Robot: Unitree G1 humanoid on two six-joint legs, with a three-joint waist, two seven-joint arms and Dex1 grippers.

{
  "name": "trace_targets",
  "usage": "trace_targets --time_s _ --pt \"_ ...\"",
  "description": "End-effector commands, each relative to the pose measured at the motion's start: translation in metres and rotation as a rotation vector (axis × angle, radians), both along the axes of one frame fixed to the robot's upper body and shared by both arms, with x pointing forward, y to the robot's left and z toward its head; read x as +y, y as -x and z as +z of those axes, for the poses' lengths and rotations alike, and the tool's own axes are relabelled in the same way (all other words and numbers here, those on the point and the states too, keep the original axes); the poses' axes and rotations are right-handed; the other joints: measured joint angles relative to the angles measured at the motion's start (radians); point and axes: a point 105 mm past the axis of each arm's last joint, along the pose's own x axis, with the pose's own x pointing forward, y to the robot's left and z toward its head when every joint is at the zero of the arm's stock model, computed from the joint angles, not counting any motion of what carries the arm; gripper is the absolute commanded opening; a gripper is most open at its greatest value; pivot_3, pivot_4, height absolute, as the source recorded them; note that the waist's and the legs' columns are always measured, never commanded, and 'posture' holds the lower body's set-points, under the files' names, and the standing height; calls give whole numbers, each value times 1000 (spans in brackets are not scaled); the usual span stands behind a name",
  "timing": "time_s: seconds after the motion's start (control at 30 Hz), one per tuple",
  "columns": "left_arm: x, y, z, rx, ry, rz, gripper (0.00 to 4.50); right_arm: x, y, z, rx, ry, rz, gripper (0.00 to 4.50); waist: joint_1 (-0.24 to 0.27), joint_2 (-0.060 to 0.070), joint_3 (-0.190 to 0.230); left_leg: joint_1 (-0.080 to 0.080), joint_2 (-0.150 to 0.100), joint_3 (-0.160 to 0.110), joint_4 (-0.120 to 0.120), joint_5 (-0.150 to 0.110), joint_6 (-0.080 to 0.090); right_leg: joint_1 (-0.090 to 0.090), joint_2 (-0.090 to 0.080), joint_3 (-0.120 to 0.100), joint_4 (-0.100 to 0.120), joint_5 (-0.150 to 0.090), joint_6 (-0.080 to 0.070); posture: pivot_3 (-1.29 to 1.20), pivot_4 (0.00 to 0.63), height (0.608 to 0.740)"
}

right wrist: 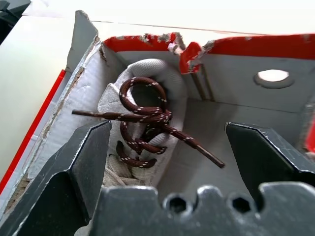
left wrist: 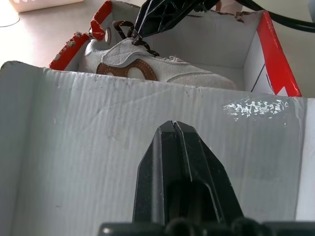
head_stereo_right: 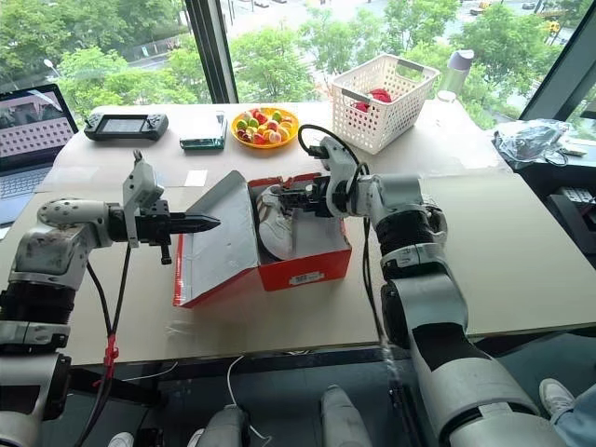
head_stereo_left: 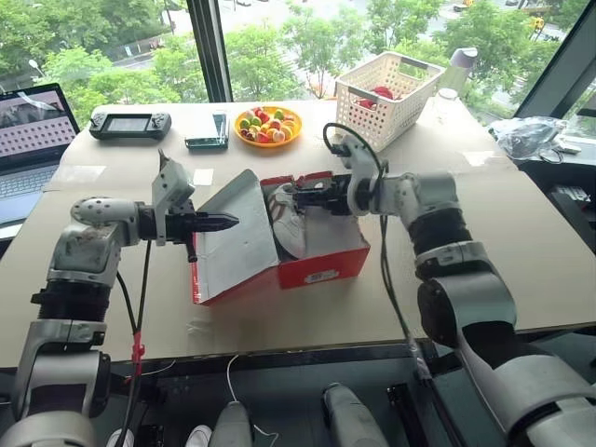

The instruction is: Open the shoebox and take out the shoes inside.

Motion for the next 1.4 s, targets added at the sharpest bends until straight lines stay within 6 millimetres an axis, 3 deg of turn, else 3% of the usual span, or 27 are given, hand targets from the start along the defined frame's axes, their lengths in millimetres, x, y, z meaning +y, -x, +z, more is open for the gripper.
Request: trace_targets --time_s 0.03,0.27,0.47,0.5,0.53,0.8,0.9,1.03,1.2,1.4 --pt "4 3 14 -50 6 8 0 10 -1 18 -72 -11 54 4470 0 0 0 0 0 0 0 0 0 0 0 0 0 0 0 0 150 693" --pt "6 6 13 -47 3 18 0 28 3 -16 -47 69 124 4470 -2 0 0 0 0 -1 0 0 0 0 0 -1 0 0 0 0 150 693" --pt "6 5 12 -46 0 25 0 24 0 -40 -28 123 90 4470 -8 0 0 1 0 -1 0 0 0 0 0 -1 1 0 0 0 150 693" --pt "6 4 12 -48 -1 26 0 22 -1 -41 -35 131 78 3967 -9 0 0 1 0 -1 0 0 0 0 0 -1 1 0 0 0 150 693" --pt "6 4 12 -48 0 27 0 20 -2 -41 -42 139 71 3864 -11 0 0 1 0 -1 0 0 0 0 0 -1 1 0 0 0 150 693" --pt "6 4 12 -46 -1 29 0 18 -4 -40 -55 138 65 1290 -13 0 0 2 0 -3 0 3 1 1 0 -2 3 0 0 0 150 693" --pt "6 4 11 -46 -3 27 0 18 -4 -39 -57 137 65 1290 -13 0 0 2 0 -3 0 3 0 1 0 -3 4 0 0 0 150 693" --pt "4 3 12 -46 0 21 0 13 -8 -21 -99 118 56 1290 -12 0 0 2 0 -4 0 4 1 1 0 -4 5 0 0 0 150 693" --pt "4 3 12 -46 0 17 0 5 -6 26 -130 -14 60 1290 -4 1 1 0 0 -4 0 4 0 1 0 -4 4 0 0 0 150 693" --pt "4 2 12 -45 0 16 0 -6 10 33 -78 -96 73 1290 -3 1 1 0 0 -4 -2 4 1 -1 0 -5 4 -1 -2 0 150 693"
